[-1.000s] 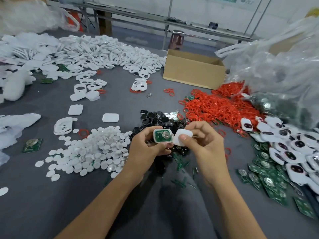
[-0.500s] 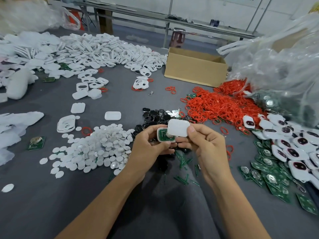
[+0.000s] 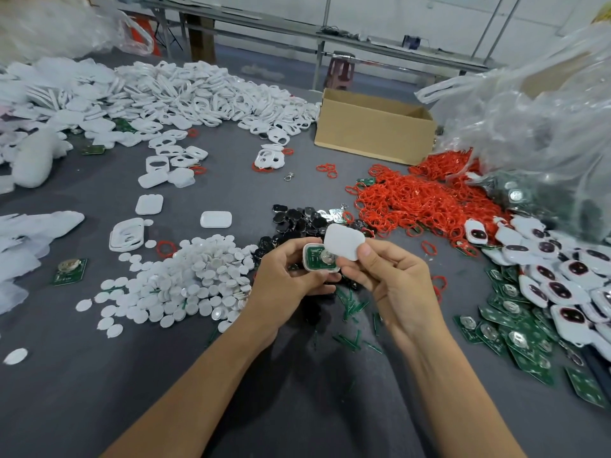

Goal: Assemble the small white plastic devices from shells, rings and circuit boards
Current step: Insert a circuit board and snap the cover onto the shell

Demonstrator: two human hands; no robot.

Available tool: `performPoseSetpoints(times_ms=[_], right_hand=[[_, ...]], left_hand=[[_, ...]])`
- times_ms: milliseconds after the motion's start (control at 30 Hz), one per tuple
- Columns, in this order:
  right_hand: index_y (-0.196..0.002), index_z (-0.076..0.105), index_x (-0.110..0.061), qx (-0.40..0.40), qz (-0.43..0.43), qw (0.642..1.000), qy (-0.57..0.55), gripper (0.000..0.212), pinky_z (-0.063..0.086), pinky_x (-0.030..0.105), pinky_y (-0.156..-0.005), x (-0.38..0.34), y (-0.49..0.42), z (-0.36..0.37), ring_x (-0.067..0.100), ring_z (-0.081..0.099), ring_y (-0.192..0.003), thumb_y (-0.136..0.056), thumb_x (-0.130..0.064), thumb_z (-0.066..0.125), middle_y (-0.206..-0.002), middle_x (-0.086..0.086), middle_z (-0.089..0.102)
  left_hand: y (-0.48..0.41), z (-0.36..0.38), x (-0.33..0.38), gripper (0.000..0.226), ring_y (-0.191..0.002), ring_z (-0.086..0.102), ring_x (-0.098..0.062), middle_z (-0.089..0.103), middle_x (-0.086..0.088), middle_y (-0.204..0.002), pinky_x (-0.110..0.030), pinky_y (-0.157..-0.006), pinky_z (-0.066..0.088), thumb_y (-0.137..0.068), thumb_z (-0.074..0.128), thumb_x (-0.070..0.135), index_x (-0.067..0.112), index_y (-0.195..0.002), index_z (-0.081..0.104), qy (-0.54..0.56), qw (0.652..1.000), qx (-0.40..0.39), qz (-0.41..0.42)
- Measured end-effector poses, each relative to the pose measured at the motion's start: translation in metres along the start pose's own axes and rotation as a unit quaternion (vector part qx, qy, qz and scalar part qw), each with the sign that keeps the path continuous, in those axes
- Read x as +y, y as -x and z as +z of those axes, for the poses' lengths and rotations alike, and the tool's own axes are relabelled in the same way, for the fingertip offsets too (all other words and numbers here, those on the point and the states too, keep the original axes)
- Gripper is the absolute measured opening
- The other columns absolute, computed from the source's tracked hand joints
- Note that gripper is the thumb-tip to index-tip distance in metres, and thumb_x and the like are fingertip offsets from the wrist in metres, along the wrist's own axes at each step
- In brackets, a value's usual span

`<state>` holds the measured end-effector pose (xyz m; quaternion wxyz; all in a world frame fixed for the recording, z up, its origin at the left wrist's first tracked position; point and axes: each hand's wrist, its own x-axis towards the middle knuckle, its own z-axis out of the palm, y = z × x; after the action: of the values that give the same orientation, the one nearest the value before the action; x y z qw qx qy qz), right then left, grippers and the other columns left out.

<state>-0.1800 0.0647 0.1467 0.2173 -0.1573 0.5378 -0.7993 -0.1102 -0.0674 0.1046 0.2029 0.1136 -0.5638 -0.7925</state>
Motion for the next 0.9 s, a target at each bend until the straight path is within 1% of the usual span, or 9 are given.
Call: performPoseSetpoints(times_ms=[100, 200, 367, 533, 633, 700, 733, 833, 900], right_hand=[[-0.096, 0.069, 0.001, 0.001, 0.009, 1.000, 0.013, 0.023, 0.056, 0.021, -0.063, 0.000, 0.000, 0.000, 0.021, 0.072, -0.070, -0.075, -0.008, 0.063, -0.084, 0.017, 0.074], [-0.095, 0.070, -0.002, 0.017, 0.007, 0.999, 0.041, 0.014, 0.055, 0.020, -0.060, 0.002, -0.001, -0.001, 0.017, 0.070, -0.065, -0.087, -0.001, 0.059, -0.077, 0.015, 0.073], [-0.090, 0.073, -0.003, 0.036, -0.001, 0.997, 0.070, 0.014, 0.051, 0.017, -0.055, 0.005, 0.000, 0.001, 0.012, 0.065, -0.057, -0.089, -0.002, 0.059, -0.067, 0.013, 0.070], [-0.094, 0.071, 0.001, 0.037, 0.001, 0.997, 0.072, 0.014, 0.051, 0.018, -0.056, 0.009, 0.002, 0.006, 0.014, 0.066, -0.059, -0.090, 0.000, 0.058, -0.070, 0.015, 0.070], [-0.091, 0.069, 0.002, 0.058, -0.029, 0.997, 0.040, 0.012, 0.051, 0.018, -0.054, 0.007, 0.002, 0.009, 0.015, 0.064, -0.055, -0.090, 0.001, 0.057, -0.063, 0.013, 0.068], [-0.088, 0.068, 0.000, 0.076, -0.061, 0.995, 0.006, 0.012, 0.051, 0.018, -0.053, 0.003, 0.002, 0.009, 0.013, 0.062, -0.052, -0.090, 0.001, 0.056, -0.057, 0.008, 0.065], [-0.087, 0.067, -0.001, 0.081, -0.072, 0.994, -0.007, 0.012, 0.051, 0.018, -0.053, 0.001, 0.001, 0.008, 0.011, 0.062, -0.051, -0.090, 0.001, 0.056, -0.056, 0.006, 0.065], [-0.085, 0.067, -0.003, 0.087, -0.082, 0.993, -0.024, 0.014, 0.051, 0.018, -0.053, 0.000, 0.000, 0.007, 0.010, 0.061, -0.051, -0.090, 0.002, 0.055, -0.055, 0.004, 0.064], [-0.087, 0.067, -0.002, 0.079, -0.077, 0.994, -0.014, 0.013, 0.050, 0.018, -0.051, 0.003, 0.001, 0.007, 0.010, 0.060, -0.050, -0.090, 0.002, 0.055, -0.055, 0.005, 0.064]], left_hand=[[0.000, 0.000, -0.001, 0.040, -0.081, 0.074, -0.023, 0.074, -0.003, -0.097, -0.028, -0.066, 0.059, -0.081, 0.067, -0.014, 0.015, -0.108, 0.065, -0.002, 1.000, -0.003, 0.003], [0.000, -0.001, -0.002, 0.040, -0.083, 0.074, -0.020, 0.074, 0.000, -0.098, -0.028, -0.068, 0.059, -0.080, 0.068, -0.012, 0.017, -0.108, 0.066, -0.004, 1.000, -0.004, 0.007], [0.001, -0.001, 0.000, 0.042, -0.085, 0.073, -0.022, 0.071, -0.007, -0.105, -0.030, -0.070, 0.060, -0.080, 0.069, -0.012, 0.014, -0.112, 0.065, -0.014, 1.000, -0.010, 0.002], [0.003, 0.002, 0.000, 0.041, -0.087, 0.072, -0.019, 0.069, -0.011, -0.107, -0.029, -0.070, 0.060, -0.082, 0.066, -0.013, 0.012, -0.114, 0.064, -0.008, 1.000, -0.013, -0.002], [0.003, 0.004, 0.002, 0.044, -0.087, 0.072, -0.021, 0.069, -0.014, -0.108, -0.028, -0.070, 0.059, -0.077, 0.071, -0.011, 0.006, -0.117, 0.061, 0.047, 0.999, -0.006, -0.016], [0.002, 0.005, 0.004, 0.052, -0.086, 0.073, -0.025, 0.072, -0.013, -0.105, -0.027, -0.069, 0.059, -0.066, 0.077, -0.002, 0.005, -0.115, 0.061, 0.098, 0.995, 0.000, -0.028], [0.001, 0.005, 0.005, 0.055, -0.086, 0.073, -0.026, 0.073, -0.012, -0.103, -0.026, -0.069, 0.059, -0.062, 0.076, 0.001, 0.004, -0.114, 0.060, 0.125, 0.992, 0.002, -0.034], [0.000, 0.005, 0.006, 0.052, -0.084, 0.074, -0.027, 0.075, -0.012, -0.097, -0.025, -0.066, 0.059, -0.063, 0.069, -0.003, 0.002, -0.114, 0.058, 0.194, 0.980, 0.008, -0.048], [0.000, 0.005, 0.007, 0.052, -0.083, 0.074, -0.026, 0.075, -0.012, -0.096, -0.025, -0.065, 0.059, -0.063, 0.069, -0.004, 0.002, -0.113, 0.059, 0.203, 0.978, 0.011, -0.052]])
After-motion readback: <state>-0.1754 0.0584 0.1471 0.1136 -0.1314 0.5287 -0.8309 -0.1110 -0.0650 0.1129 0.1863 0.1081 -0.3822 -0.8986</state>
